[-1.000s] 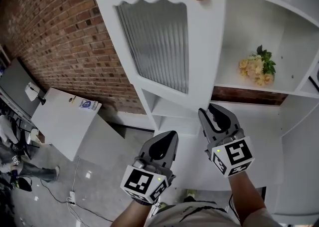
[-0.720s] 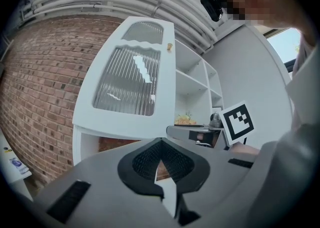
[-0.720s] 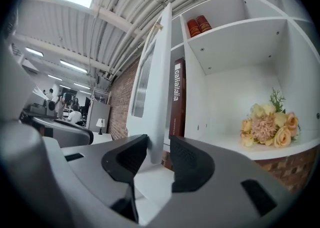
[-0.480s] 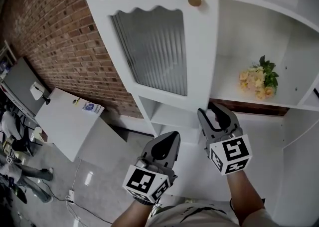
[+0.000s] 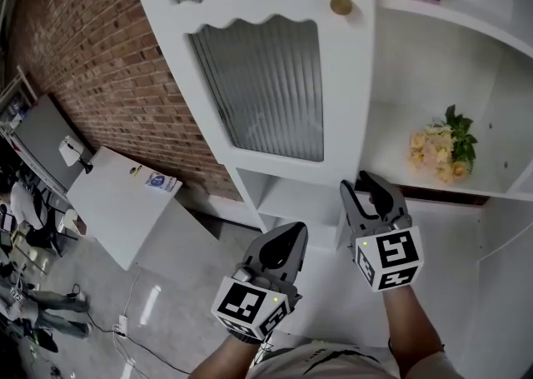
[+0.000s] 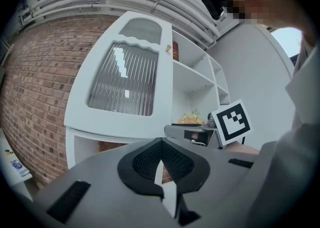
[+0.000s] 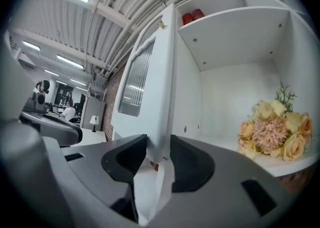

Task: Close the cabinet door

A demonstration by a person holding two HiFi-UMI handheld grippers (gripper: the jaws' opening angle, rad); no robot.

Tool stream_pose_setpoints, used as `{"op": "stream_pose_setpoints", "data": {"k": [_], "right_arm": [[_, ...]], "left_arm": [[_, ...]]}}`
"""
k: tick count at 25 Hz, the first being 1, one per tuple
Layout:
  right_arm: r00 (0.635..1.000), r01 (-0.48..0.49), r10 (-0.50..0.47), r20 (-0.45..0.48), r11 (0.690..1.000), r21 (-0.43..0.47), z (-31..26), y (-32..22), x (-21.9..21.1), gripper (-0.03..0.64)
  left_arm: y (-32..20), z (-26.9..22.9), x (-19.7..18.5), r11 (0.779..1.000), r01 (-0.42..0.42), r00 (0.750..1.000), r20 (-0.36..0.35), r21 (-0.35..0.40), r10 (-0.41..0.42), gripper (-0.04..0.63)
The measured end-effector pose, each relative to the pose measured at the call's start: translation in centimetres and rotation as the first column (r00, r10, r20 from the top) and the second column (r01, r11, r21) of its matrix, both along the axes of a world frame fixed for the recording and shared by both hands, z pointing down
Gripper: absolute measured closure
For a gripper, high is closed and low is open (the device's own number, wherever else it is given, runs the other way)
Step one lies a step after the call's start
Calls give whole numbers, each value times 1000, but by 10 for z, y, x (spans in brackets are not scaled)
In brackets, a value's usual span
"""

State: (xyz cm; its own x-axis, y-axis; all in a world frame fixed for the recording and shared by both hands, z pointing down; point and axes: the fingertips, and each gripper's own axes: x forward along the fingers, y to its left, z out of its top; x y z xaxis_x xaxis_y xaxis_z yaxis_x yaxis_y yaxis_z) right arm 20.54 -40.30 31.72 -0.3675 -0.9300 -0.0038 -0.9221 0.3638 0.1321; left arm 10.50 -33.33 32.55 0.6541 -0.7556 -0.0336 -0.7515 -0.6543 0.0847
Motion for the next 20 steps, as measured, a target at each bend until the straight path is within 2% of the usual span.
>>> {"op": "stream_pose_setpoints", "data": {"k": [11, 20], "right_arm": [[1000, -25, 25, -11, 1000, -15, 0, -15, 10, 466], [999, -47, 47, -23, 999, -1, 0, -14, 2, 466]], "left_arm": [[-8, 3, -3, 1000, 5, 1000, -15, -13, -5, 584], [-5, 3, -22, 1000, 11, 1000, -23, -10, -12, 584]]}}
